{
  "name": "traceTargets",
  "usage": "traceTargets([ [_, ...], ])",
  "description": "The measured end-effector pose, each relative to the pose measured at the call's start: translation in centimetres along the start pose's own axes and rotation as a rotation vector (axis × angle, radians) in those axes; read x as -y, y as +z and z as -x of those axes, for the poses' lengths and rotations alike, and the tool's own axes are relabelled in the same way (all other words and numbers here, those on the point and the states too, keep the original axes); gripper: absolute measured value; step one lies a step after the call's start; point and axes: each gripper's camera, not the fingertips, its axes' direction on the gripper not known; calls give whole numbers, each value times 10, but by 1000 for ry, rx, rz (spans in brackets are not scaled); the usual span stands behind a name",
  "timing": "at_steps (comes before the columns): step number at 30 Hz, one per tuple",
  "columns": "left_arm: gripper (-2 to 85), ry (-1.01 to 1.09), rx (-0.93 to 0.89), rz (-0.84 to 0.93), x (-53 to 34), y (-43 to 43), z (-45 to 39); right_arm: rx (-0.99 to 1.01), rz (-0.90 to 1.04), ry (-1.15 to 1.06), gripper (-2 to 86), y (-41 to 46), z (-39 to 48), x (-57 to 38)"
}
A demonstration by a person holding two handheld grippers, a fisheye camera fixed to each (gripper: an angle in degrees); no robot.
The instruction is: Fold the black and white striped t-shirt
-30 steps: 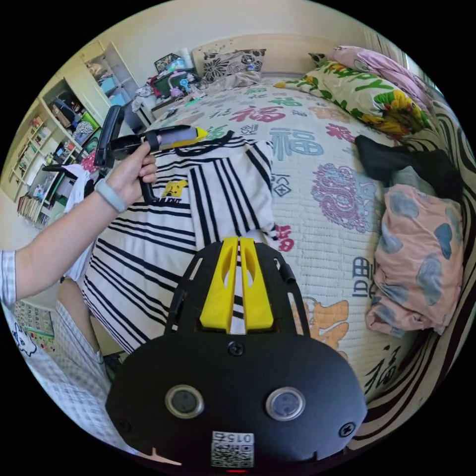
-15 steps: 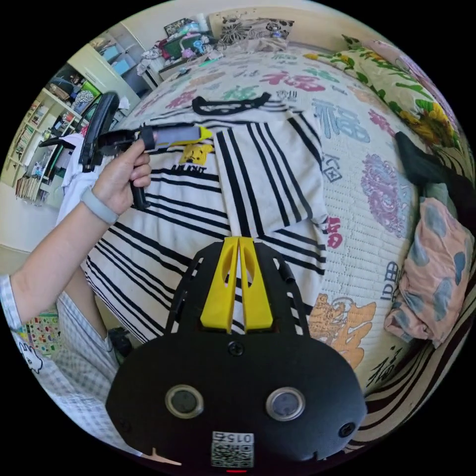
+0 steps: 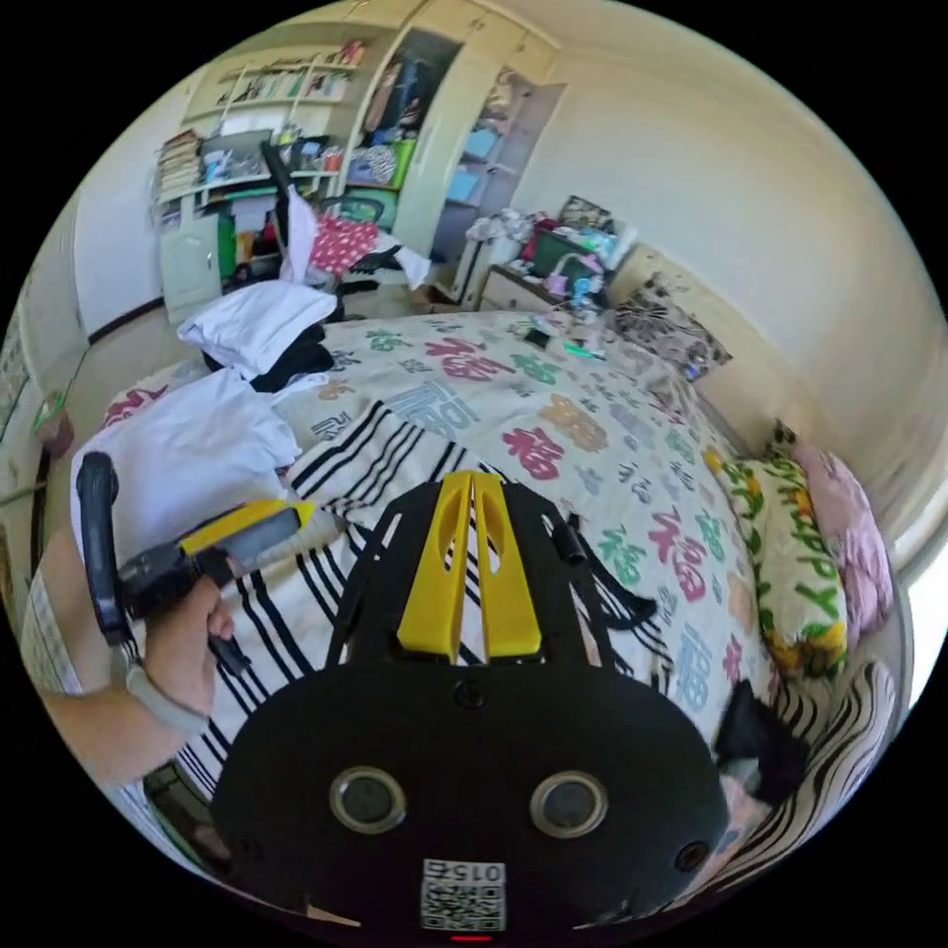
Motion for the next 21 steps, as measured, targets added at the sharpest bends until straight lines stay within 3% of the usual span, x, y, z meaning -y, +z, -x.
traceTargets([
  [7,110,-269,-36,79,6,9,36,255,192,-140,7,110,39,125],
  [15,88,-355,-61,-8,7,-15,58,439,524,-154,64,244,75,225],
  [21,8,-339,-68,-22,0,-32,60,369,604,-208,31,281,85,252],
])
